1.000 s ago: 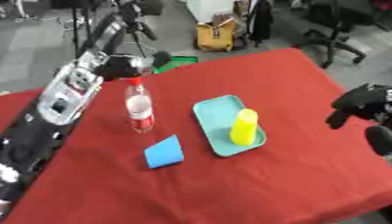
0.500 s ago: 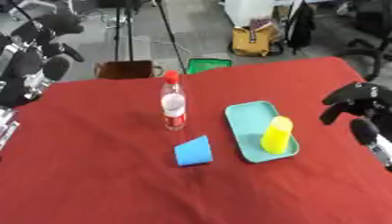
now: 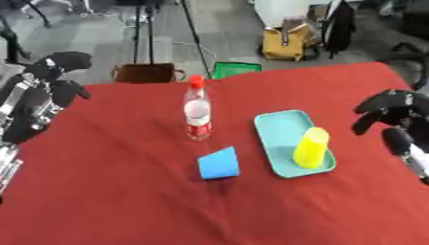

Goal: Pick up objects on the table and place them in the box.

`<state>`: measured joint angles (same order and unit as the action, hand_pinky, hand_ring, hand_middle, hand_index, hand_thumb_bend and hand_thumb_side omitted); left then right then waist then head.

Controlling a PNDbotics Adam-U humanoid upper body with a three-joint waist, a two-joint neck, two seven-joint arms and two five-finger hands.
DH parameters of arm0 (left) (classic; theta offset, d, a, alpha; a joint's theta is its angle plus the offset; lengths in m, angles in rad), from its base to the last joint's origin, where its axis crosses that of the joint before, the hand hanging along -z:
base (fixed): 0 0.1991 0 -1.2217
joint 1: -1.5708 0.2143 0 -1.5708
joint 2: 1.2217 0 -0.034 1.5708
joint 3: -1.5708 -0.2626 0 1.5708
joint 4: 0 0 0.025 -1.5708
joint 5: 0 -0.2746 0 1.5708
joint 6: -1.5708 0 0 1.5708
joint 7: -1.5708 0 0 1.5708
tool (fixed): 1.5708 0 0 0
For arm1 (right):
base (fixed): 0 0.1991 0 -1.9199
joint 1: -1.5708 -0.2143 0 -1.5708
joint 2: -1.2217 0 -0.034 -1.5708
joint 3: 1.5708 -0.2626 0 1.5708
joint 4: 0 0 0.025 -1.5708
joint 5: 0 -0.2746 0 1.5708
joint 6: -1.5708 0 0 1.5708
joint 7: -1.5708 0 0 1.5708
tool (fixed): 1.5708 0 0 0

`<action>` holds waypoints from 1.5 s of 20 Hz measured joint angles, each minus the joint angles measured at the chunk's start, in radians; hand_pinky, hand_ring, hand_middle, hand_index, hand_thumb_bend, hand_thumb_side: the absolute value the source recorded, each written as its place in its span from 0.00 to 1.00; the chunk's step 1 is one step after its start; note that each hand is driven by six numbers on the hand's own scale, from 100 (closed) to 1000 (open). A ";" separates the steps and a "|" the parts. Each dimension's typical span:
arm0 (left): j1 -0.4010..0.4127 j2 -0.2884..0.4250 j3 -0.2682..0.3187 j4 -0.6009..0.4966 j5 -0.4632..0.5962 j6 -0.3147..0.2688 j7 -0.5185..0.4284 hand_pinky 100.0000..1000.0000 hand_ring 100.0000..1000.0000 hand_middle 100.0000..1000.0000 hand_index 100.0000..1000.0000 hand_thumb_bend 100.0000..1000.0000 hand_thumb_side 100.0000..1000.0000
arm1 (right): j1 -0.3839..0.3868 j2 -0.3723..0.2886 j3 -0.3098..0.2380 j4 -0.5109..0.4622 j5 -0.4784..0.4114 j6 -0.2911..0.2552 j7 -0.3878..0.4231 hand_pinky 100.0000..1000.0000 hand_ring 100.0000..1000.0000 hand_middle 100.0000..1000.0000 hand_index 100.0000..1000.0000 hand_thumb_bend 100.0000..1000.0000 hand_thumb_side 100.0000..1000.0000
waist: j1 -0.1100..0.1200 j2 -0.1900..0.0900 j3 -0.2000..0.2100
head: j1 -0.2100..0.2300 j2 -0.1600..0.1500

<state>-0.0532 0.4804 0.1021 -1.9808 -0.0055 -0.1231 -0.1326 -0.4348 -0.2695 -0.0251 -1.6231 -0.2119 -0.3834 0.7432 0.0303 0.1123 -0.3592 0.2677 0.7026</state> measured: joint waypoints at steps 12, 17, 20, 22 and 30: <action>0.011 -0.034 0.001 0.000 -0.017 -0.003 -0.023 0.50 0.85 0.78 0.81 0.42 0.69 | 0.001 0.000 -0.005 0.002 0.006 0.000 0.000 0.56 0.50 0.63 0.74 0.16 0.43 | 0.004 0.004 0.006 | -0.009 0.051; 0.011 -0.042 0.000 0.000 -0.018 0.005 -0.031 0.50 0.85 0.78 0.81 0.42 0.69 | 0.005 0.000 -0.007 0.003 0.009 0.000 0.000 0.56 0.50 0.63 0.74 0.16 0.43 | 0.004 0.007 0.007 | -0.016 0.061; 0.011 -0.042 0.000 0.000 -0.018 0.008 -0.034 0.50 0.85 0.78 0.80 0.41 0.70 | 0.005 0.000 -0.007 0.003 0.009 0.000 0.000 0.56 0.50 0.64 0.74 0.16 0.43 | 0.004 0.007 0.006 | -0.017 0.061; 0.011 -0.043 -0.002 0.000 -0.019 0.010 -0.036 0.50 0.85 0.78 0.80 0.41 0.70 | 0.006 0.000 -0.010 0.003 0.009 0.000 0.000 0.56 0.50 0.64 0.74 0.16 0.43 | 0.004 0.009 0.004 | -0.020 0.061; 0.010 -0.050 -0.009 0.000 -0.019 0.010 -0.044 0.50 0.85 0.78 0.80 0.41 0.70 | 0.010 0.000 -0.012 0.003 0.009 -0.002 -0.002 0.56 0.51 0.65 0.74 0.16 0.43 | 0.004 0.009 0.002 | -0.033 0.061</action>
